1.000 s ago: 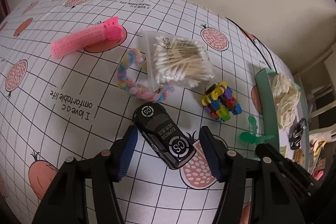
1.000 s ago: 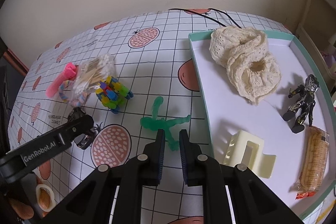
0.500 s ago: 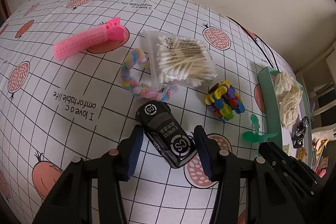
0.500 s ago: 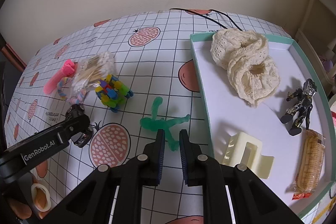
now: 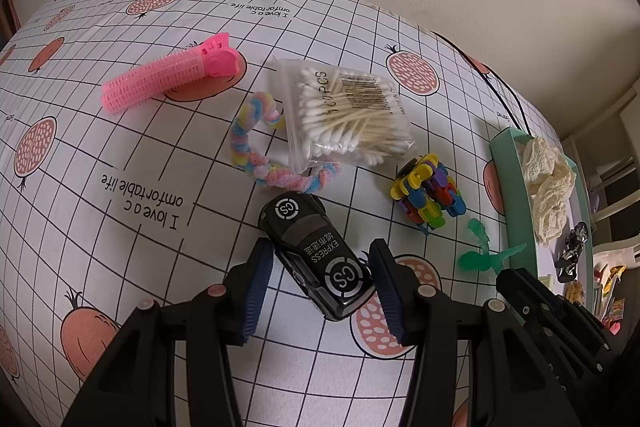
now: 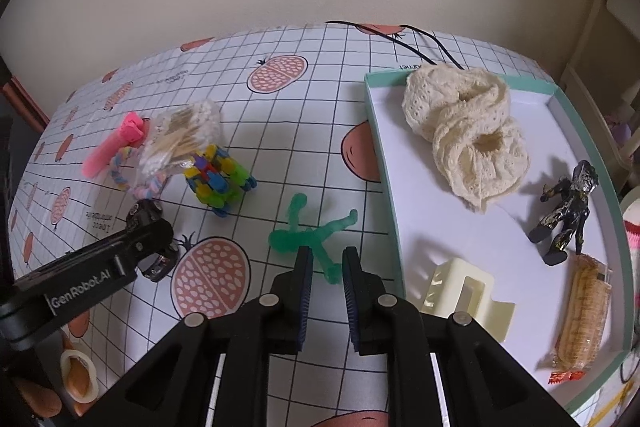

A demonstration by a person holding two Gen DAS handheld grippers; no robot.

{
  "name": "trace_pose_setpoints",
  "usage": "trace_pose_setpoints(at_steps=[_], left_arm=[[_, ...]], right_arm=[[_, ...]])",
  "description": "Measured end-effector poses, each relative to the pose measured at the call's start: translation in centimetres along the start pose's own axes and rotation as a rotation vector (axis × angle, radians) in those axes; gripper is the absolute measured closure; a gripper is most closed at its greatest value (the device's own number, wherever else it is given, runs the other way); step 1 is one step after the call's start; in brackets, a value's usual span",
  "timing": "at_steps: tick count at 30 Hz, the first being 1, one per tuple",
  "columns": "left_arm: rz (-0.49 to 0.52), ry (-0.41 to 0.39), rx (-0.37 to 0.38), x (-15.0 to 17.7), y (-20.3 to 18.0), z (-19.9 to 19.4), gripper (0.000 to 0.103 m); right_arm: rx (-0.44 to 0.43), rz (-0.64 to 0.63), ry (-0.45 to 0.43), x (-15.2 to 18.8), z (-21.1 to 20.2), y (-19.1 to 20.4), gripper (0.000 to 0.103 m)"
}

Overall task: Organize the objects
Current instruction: 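Move the left tool to the black toy car while the right tool reaches the green figure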

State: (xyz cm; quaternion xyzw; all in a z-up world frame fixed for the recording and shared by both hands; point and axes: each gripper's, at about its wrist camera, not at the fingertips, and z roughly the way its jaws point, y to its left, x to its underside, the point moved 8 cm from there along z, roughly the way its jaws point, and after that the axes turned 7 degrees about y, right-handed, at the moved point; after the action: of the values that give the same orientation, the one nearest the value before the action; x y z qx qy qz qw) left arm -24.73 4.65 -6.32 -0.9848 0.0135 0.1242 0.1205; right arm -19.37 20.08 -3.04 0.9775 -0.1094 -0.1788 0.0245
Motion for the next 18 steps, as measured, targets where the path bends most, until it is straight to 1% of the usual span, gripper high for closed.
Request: trace_pose_setpoints(at_steps=[3, 9, 12, 16, 18], left_arm=[[-0.001, 0.001, 0.002, 0.1, -0.1, 0.0, 0.052], [0.002, 0.001, 0.000, 0.1, -0.2, 0.0, 0.052], [0.002, 0.001, 0.001, 0.1, -0.3, 0.1, 0.052], [0.002, 0.001, 0.002, 0.1, -0.3, 0.1, 0.052], [0.001, 0.001, 0.003, 0.1, -0.3, 0.1, 0.052]], right_arm=[[0.024, -0.008, 0.006, 0.2, 0.4, -0.1, 0.085], [0.035, -0.013, 0.007, 0.3, 0.7, 0.0, 0.082], [0.037, -0.019, 0.006, 0.2, 0.7, 0.1, 0.077], [0.049, -0.018, 0.003, 0.3, 1.0, 0.0, 0.076], [0.041, -0.014, 0.006, 0.4, 1.2, 0.1, 0.076]])
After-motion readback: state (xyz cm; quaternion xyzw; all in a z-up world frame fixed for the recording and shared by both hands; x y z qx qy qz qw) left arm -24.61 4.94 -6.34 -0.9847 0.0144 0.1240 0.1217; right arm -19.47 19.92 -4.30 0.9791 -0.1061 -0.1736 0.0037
